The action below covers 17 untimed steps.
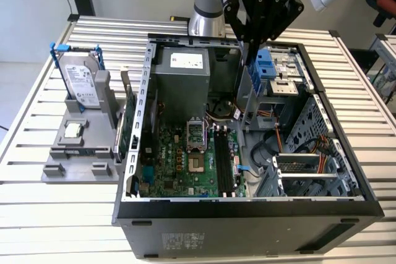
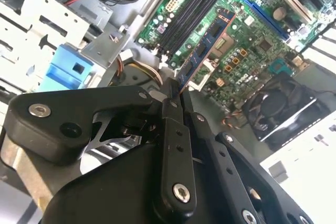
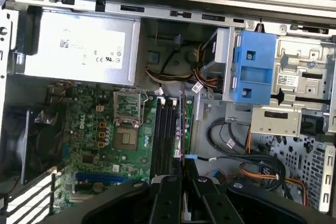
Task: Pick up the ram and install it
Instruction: 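Insert the ram into the slot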
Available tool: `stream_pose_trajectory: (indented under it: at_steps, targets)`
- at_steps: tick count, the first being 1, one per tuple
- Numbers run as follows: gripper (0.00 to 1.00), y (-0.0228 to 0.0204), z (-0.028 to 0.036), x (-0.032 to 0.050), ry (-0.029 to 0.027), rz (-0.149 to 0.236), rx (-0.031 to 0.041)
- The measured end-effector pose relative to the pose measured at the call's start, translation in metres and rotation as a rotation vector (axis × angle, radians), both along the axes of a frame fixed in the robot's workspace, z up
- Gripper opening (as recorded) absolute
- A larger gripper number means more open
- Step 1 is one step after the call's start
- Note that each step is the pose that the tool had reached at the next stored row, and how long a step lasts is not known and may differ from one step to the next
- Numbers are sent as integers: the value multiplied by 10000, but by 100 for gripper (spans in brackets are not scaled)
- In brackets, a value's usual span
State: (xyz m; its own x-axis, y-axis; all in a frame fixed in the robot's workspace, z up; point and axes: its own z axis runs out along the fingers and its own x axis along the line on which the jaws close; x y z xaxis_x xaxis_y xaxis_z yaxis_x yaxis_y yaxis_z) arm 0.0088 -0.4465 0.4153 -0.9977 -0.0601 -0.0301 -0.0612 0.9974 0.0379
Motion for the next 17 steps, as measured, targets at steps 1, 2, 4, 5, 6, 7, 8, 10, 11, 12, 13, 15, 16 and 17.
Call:
stream_pose_trajectory:
  at_steps: [1, 2, 4, 5, 6, 7, 8, 10, 11, 12, 13, 15, 16, 17]
  targets:
    - [0, 0, 0, 0, 0, -112, 0]
    - [0, 0, 0, 0, 0, -241, 0]
    - [0, 0, 0, 0, 0, -466, 0]
    - [0, 0, 0, 0, 0, -590, 0]
    - [0, 0, 0, 0, 0, -705, 0]
    - [0, 0, 0, 0, 0, -828, 0]
    - [0, 0, 0, 0, 0, -946, 0]
    - [0, -1, 0, 0, 0, -1192, 0]
    - [0, -1, 0, 0, 0, -1313, 0]
    - [0, -1, 0, 0, 0, -1433, 0]
    - [0, -1, 0, 0, 0, -1541, 0]
    - [0, -1, 0, 1, 1, -1630, -1]
    - [0, -2, 1, 1, 1, -1666, -1]
    - [0, -2, 0, 1, 0, -1673, -1]
